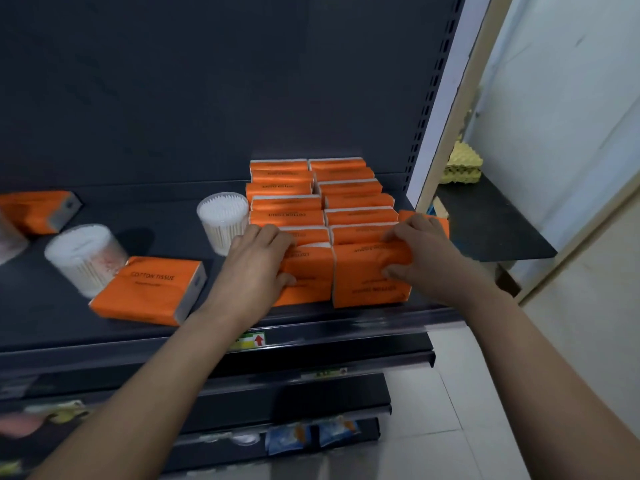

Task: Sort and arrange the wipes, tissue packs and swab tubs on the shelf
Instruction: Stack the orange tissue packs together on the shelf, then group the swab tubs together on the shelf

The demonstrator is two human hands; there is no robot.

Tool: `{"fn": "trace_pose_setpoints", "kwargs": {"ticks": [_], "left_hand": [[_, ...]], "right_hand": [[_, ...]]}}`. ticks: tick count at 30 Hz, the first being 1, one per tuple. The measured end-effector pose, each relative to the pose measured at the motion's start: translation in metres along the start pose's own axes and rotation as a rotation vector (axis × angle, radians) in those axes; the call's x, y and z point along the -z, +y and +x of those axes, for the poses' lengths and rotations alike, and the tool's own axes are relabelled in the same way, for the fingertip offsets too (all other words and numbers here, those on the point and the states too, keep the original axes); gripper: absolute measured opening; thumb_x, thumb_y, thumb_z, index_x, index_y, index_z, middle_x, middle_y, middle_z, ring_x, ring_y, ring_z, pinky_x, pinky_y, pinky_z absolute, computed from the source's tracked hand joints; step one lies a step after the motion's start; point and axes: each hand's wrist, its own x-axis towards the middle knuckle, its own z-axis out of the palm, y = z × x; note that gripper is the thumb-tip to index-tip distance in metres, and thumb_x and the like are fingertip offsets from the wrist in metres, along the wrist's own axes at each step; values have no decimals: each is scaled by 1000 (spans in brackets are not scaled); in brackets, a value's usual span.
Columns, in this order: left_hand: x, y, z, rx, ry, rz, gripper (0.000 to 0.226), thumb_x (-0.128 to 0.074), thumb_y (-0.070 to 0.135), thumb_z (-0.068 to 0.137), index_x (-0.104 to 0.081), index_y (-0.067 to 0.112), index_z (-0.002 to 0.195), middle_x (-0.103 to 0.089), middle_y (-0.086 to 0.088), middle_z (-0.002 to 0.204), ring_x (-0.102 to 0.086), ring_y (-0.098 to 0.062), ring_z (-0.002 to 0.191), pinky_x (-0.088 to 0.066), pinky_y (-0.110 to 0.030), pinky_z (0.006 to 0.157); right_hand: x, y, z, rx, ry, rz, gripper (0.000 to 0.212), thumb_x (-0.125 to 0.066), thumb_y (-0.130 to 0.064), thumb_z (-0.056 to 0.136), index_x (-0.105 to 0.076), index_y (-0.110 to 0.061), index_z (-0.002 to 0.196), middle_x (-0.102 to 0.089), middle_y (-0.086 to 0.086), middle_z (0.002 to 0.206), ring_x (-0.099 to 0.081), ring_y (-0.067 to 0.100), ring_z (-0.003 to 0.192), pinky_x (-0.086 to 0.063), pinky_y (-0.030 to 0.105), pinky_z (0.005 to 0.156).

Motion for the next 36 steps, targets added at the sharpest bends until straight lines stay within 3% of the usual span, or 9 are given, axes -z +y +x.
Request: {"fn": "trace_pose_setpoints", "kwargs": {"ticks": [7,20,25,29,36], "left_hand": [[-1,-6,2,-54,-24,-51,42,-73,24,76,-58,16,114,-53,2,109,-42,-17,105,-35,-31,93],[3,-5,2,-45,-63,-141,39,-66,18,83,-59,12,122,-56,-3,116,-42,-19,113,-29,-25,97],[-1,-1,-2,-37,7,-118,46,-70,16,79,-57,10,123,-55,-7,115,-45,-25,113,-33,-33,98],[3,-4,-13,-51,73,-120,53,-74,20,76,-55,12,125,-55,-5,115,-44,-23,112,-30,-29,95],[15,-28,-27,-116,151,-179,45,-70,23,78,-58,11,121,-57,-3,113,-48,-18,109,-35,-30,95]], "right_hand": [[0,-5,0,14,20,-94,48,-64,-29,85,-48,-24,129,-43,-1,132,-29,19,126,-24,35,107],[-4,-3,-12,57,115,-67,40,-61,-26,88,-54,-20,127,-51,-2,128,-36,16,121,-26,27,100],[-2,-9,-15,93,119,-54,39,-59,-27,90,-53,-20,127,-50,-2,131,-37,17,125,-26,33,107],[-5,-22,-14,113,124,-65,40,-57,-30,91,-52,-21,129,-50,-2,134,-38,17,126,-26,35,108],[-11,-55,-3,167,201,-77,34,-60,-27,90,-58,-18,122,-55,1,127,-44,18,121,-27,25,98]]}}
